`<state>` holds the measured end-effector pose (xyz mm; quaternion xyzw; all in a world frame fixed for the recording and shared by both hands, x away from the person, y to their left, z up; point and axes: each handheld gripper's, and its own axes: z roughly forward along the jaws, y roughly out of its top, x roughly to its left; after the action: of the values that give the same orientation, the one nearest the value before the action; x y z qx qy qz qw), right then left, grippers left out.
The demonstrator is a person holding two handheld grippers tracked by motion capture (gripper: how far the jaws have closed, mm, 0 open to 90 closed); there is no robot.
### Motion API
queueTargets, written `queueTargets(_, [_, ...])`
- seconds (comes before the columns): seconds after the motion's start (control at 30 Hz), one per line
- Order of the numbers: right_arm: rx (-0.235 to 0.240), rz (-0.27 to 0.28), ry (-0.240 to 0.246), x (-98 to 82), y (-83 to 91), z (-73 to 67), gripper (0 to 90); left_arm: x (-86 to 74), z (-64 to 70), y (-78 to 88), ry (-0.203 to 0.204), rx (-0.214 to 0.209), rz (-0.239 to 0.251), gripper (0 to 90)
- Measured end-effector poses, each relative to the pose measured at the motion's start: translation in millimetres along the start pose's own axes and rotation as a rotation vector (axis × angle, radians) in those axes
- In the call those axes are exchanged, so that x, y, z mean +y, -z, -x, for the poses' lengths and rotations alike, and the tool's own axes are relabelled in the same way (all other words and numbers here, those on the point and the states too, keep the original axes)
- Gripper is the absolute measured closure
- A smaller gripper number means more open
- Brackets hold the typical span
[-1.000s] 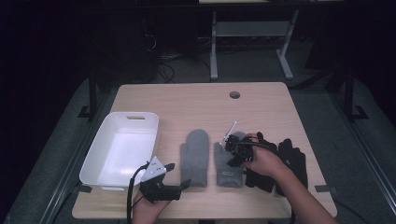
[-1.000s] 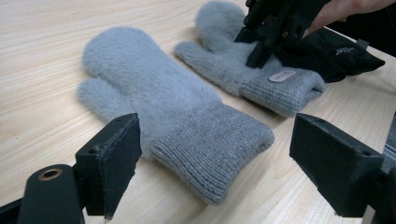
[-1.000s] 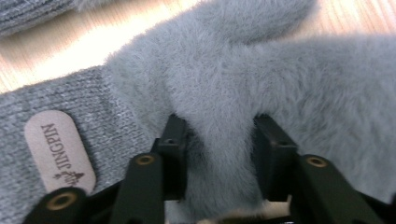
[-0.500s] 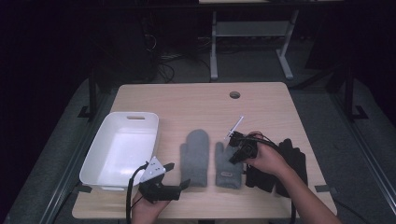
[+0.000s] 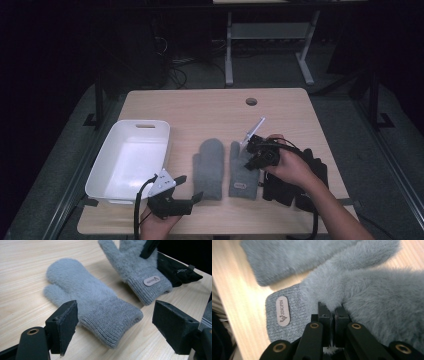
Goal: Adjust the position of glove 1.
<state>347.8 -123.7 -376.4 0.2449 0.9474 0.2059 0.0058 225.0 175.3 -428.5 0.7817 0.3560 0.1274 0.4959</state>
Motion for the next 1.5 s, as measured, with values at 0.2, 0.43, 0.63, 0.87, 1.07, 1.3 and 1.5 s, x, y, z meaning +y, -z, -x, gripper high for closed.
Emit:
queueTargets(0.2, [0.027, 0.042, 0.025, 20.3, 13.5, -7.3, 87.4, 0.8, -0.7, 3.2, 0.007, 0.002, 0.025, 20.3])
queueTargets(0.43, [0.078, 0.064, 0.082, 57.6, 11.9, -21.0, 87.3, 1.4, -3.1, 7.0, 0.013, 0.008, 0.044, 20.3])
queueTargets(0.63, [0.108, 0.039, 0.105, 80.0, -1.8, -27.2, 87.3, 1.6, -5.4, 8.8, 0.021, 0.015, 0.038, 20.3])
queueTargets(0.87, [0.137, 0.021, 0.112, 94.3, -16.5, -30.0, 87.3, 1.4, -6.9, 5.5, 0.031, 0.005, 0.029, 20.2])
queueTargets(1.07, [0.149, 0.007, 0.106, 101.1, -25.9, -28.6, 87.0, 0.9, -7.9, 3.7, 0.048, 0.000, 0.028, 20.3])
queueTargets(1.3, [0.137, -0.018, 0.097, 104.5, -39.3, -23.7, 85.3, 0.4, -12.9, -0.8, 0.069, -0.002, -0.005, 23.2])
queueTargets(1.5, [0.124, -0.008, 0.067, 101.8, -46.5, -17.6, 78.1, 0.0, -11.6, -7.4, 0.078, 0.000, -0.024, 25.4])
